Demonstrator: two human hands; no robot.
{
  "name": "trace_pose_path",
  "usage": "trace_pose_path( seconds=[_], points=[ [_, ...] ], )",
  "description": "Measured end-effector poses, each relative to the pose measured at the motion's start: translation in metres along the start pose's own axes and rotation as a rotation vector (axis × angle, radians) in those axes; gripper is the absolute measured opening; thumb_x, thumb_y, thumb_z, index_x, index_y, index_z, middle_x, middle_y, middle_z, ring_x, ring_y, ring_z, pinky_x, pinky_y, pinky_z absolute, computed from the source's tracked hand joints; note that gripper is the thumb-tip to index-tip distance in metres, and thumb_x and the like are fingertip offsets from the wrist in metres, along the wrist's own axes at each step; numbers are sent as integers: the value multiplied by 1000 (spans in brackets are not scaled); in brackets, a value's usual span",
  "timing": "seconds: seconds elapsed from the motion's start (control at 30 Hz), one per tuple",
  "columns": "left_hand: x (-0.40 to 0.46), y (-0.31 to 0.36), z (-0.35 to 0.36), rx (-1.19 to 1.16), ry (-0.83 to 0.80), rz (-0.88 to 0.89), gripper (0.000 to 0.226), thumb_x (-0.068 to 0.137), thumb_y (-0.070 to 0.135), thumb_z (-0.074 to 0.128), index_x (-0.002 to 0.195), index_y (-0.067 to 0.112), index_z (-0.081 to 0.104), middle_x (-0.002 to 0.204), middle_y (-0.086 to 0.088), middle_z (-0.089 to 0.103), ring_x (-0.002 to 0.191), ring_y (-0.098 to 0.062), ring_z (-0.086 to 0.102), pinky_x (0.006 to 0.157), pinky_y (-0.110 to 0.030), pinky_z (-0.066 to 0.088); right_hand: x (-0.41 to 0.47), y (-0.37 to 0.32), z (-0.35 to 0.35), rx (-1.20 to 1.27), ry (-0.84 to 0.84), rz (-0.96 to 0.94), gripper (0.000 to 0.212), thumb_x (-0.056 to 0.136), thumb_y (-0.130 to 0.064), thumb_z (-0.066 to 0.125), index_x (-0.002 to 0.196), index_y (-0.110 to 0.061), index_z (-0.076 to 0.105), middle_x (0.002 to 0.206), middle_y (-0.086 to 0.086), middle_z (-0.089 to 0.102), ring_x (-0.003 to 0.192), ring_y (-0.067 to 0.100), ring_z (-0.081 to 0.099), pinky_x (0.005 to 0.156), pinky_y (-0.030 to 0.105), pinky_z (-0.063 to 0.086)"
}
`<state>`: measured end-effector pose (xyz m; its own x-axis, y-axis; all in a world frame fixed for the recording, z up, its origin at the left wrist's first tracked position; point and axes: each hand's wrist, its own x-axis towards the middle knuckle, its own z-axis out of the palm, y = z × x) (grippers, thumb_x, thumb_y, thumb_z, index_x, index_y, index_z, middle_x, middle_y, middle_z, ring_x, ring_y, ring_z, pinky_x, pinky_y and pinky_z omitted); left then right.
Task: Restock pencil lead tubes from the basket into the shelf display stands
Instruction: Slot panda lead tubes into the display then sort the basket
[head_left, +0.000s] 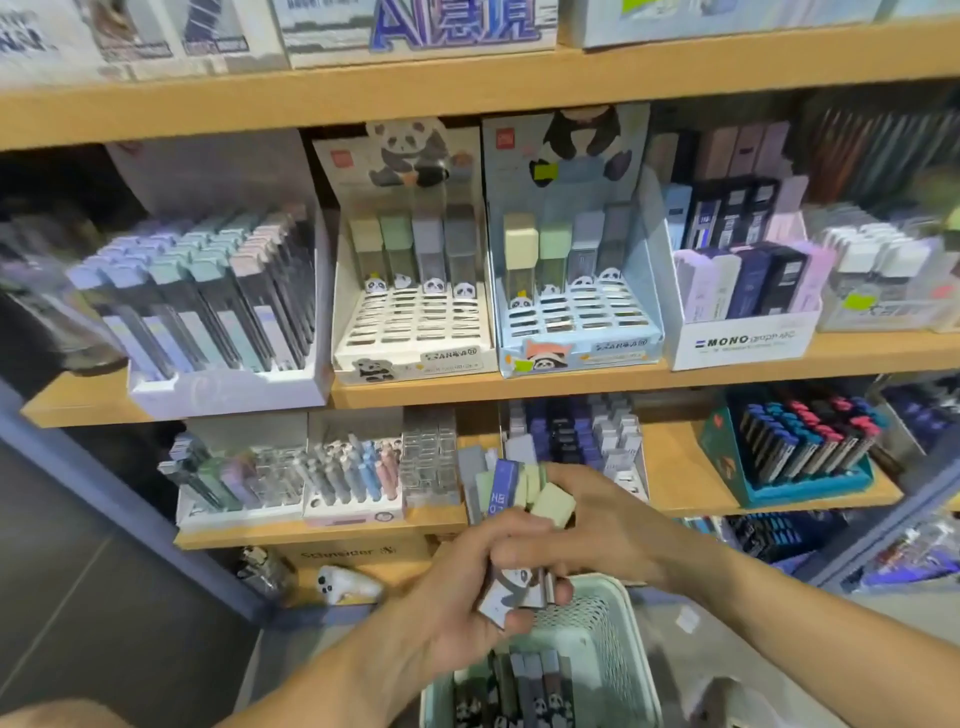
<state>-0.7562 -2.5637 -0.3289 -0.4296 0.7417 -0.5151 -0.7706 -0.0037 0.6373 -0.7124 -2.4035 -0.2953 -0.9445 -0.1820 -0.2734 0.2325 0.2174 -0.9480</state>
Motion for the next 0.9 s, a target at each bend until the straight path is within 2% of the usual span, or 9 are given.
trace_pose_path(
  seconds=[0.03, 0.1, 0.13, 0.2, 0.3, 0.43, 0.5, 0.7, 0.9],
  points=[
    [1, -3, 0, 15, 12, 10, 37, 66, 21, 84, 97, 3, 72, 81, -14, 63, 66, -25, 63, 31, -20, 39, -2, -2, -1, 43, 42, 22, 48, 74, -43, 88, 109, -20, 65, 93, 4, 71, 77, 10, 70, 66, 29, 57],
    [1, -8, 4, 93, 52, 45, 23, 70, 18, 84, 85, 6, 73, 80, -12, 65, 65, -21, 63, 32, -20, 38, -2, -2, -3, 94, 262, 41, 56, 62, -57, 83, 110, -33, 64, 106, -10, 69, 103, 5, 68, 76, 19, 52],
    [1, -10, 5, 135, 77, 66, 16, 76, 16, 83, 82, 6, 72, 79, -12, 65, 62, -19, 62, 33, -19, 37, -2, 0, -4, 110, 387, 39, 61, 57, -58, 85, 109, -31, 66, 108, -7, 70, 104, 7, 68, 78, 19, 49],
    [1, -14, 8, 203, 136, 104, 11, 85, 10, 76, 84, 3, 68, 76, -14, 64, 55, -17, 60, 34, -19, 36, -2, 6, -3, 123, 524, 33, 64, 53, -53, 90, 104, -22, 67, 98, 3, 70, 86, 10, 67, 73, 20, 50],
    [3, -19, 8, 255, 172, 129, 7, 88, 6, 73, 87, 0, 68, 76, -17, 63, 53, -18, 58, 37, -20, 35, -7, 17, 2, 142, 512, 36, 47, 60, -41, 95, 94, -18, 72, 87, 6, 70, 78, 12, 67, 73, 24, 49],
    [6, -24, 6, 268, 187, 138, 6, 85, 7, 76, 84, 6, 70, 82, -18, 64, 63, -22, 60, 38, -21, 36, -11, 26, 5, 130, 575, 3, 19, 70, -32, 93, 83, -27, 79, 86, -4, 76, 87, 8, 72, 83, 29, 54],
    [7, -26, 6, 287, 195, 131, 15, 78, 11, 80, 88, 6, 70, 84, -18, 65, 65, -23, 61, 38, -21, 36, -14, 28, 8, 126, 586, -33, 11, 76, -26, 89, 81, -24, 79, 88, -5, 77, 92, 9, 72, 86, 31, 55],
    [11, -27, 6, 345, 211, 153, 22, 69, 17, 82, 86, 8, 71, 82, -17, 66, 62, -22, 61, 40, -21, 37, -17, 33, 10, 169, 615, -45, 6, 85, -19, 83, 86, -18, 77, 89, -6, 78, 89, 6, 73, 78, 25, 53],
    [15, -26, 6, 383, 202, 172, 22, 65, 18, 85, 84, 15, 74, 77, -17, 64, 60, -22, 55, 42, -22, 35, -15, 37, 3, 96, 660, -77, 6, 88, -23, 79, 91, -19, 75, 87, -9, 76, 84, 4, 70, 75, 18, 52]
  ],
)
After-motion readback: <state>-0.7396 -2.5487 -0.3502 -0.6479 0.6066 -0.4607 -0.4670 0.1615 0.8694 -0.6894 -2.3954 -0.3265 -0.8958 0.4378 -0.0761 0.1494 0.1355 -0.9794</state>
